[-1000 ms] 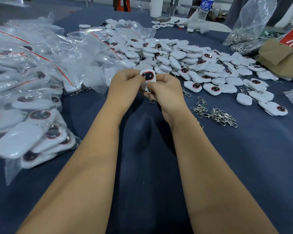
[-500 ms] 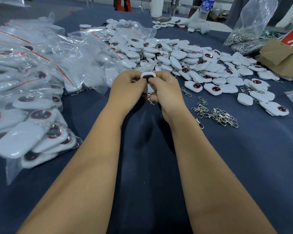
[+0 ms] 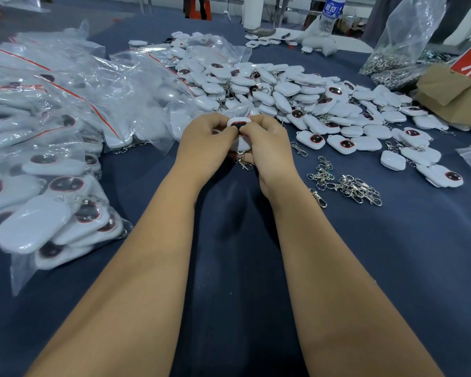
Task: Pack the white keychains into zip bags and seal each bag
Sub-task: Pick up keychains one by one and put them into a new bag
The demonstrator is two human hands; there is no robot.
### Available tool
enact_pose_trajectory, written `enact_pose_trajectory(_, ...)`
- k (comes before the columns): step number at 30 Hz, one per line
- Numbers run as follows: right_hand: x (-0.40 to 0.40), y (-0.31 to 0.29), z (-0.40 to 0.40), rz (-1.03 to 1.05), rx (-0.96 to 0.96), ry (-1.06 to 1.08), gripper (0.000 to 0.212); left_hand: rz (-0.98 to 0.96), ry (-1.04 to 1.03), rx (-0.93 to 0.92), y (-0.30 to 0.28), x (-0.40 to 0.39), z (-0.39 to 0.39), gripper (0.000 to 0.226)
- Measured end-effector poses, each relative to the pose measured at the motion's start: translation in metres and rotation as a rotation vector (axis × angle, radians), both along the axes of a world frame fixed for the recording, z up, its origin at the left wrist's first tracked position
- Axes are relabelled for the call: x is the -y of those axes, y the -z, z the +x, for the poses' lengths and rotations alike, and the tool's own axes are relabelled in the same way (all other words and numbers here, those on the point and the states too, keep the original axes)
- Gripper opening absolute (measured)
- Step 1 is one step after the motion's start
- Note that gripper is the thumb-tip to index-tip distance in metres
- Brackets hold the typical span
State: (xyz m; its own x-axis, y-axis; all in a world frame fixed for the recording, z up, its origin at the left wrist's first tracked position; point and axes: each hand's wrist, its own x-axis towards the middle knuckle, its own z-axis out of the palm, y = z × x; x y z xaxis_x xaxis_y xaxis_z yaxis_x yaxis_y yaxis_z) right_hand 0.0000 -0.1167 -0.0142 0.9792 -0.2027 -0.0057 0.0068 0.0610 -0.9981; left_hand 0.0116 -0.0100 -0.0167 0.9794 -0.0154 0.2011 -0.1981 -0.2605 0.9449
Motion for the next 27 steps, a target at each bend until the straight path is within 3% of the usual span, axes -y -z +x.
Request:
enact_pose_trajectory(11, -0.001, -0.002, -0.002, -0.008, -0.009, -0.021, 0.018, -0.009, -0.032, 0.011, 0.000, 0.000, -0.001, 0.015)
enact_pose_trajectory(16, -0.003, -0.009, -0.006, 0.154, 0.044, 0.197, 0.008, -0.120, -0.111, -0.005, 0.000, -0.001, 0.002, 0.020)
enact_pose_trajectory(23, 0.004, -0.011, -0.006, 0.219, 0.067, 0.324, 0.010, 0.042, -0.201, 0.091, 0.009, -0.005, 0.006, 0.038)
enact_pose_trajectory(27, 0.004, -0.014, -0.008, 0.278, 0.205, 0.334, 0.009, 0.109, -0.231, 0.057, 0.008, -0.005, 0.007, 0.020)
